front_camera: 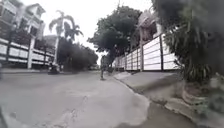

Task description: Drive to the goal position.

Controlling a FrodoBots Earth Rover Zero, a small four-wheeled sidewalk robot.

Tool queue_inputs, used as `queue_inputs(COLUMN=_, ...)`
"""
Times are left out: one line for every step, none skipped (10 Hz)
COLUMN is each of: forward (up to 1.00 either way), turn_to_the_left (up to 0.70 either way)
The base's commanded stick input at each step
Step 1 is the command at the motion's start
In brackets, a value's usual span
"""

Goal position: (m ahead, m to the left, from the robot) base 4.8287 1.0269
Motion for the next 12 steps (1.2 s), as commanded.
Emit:
queue_inputs(forward=0.5, turn_to_the_left=0.0)
queue_inputs(forward=0.5, turn_to_the_left=0.0)
queue_inputs(forward=0.5, turn_to_the_left=0.0)
queue_inputs(forward=0.5, turn_to_the_left=0.0)
queue_inputs(forward=0.5, turn_to_the_left=0.0)
queue_inputs(forward=0.5, turn_to_the_left=0.0)
queue_inputs(forward=0.5, turn_to_the_left=0.0)
queue_inputs(forward=0.5, turn_to_the_left=0.0)
queue_inputs(forward=0.5, turn_to_the_left=0.0)
queue_inputs(forward=0.5, turn_to_the_left=0.0)
queue_inputs(forward=0.5, turn_to_the_left=0.0)
queue_inputs(forward=0.5, turn_to_the_left=0.0)
